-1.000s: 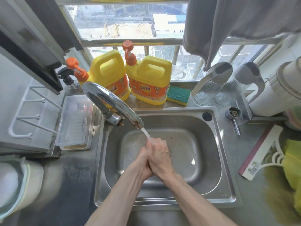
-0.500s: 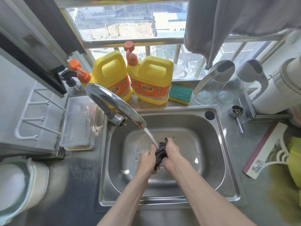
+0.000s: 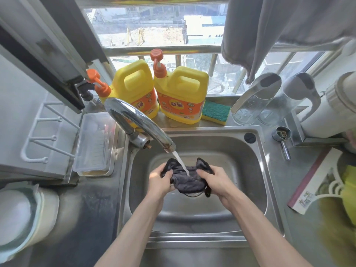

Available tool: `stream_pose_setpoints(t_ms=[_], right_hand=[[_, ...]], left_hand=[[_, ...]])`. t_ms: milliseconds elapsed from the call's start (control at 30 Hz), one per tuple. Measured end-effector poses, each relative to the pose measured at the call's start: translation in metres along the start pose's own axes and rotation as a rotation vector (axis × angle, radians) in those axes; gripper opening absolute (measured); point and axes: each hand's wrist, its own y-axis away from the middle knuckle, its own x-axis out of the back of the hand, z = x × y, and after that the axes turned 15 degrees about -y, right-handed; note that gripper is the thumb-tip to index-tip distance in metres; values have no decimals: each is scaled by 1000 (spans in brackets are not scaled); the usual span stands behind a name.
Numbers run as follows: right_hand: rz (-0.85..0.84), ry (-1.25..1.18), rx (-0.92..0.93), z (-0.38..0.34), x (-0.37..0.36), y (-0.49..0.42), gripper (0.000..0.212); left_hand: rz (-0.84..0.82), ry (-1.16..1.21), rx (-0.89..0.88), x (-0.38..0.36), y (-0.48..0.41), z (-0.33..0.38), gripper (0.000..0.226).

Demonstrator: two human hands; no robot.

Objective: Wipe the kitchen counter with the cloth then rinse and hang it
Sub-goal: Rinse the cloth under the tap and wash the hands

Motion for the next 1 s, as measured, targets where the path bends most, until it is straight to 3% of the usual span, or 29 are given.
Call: stream_pose_setpoints(t_ms=[167,300,533,600,700,733,800,833,900,1000], right_hand=[[73,-174,-35,-8,4,7,23],[94,-149,76,-4,23,8,32],[36,-167,156,0,32,15,66],[38,-237,97,1,24,14,56],[3,-440,-31,-3,5,17,25],[-11,-490,-86,-3,0,15,25],[23,-474,-170,0,-7,9,44],[72,-426,-184,5,-11,3,48],[157,-295,-151,15,-19,-8,41],[191,-222,-69,22,-28,-14,37]], left_hand=[[-148,137,154,-14,-1,6,31],[-301,202,225,-18,6,14,15],[-211,167,175,-24,3,19,24],[-195,131,144,-20,5,20,25],[-223,81,82,-13,7,23,29],[-242,87,65,-10,8,24,24],[-270,104,46,-3,10,25,15],[-267,84,40,1,10,24,19],[-219,-10,22,5,9,20,30],[-70,-68,-51,8,8,12,11]])
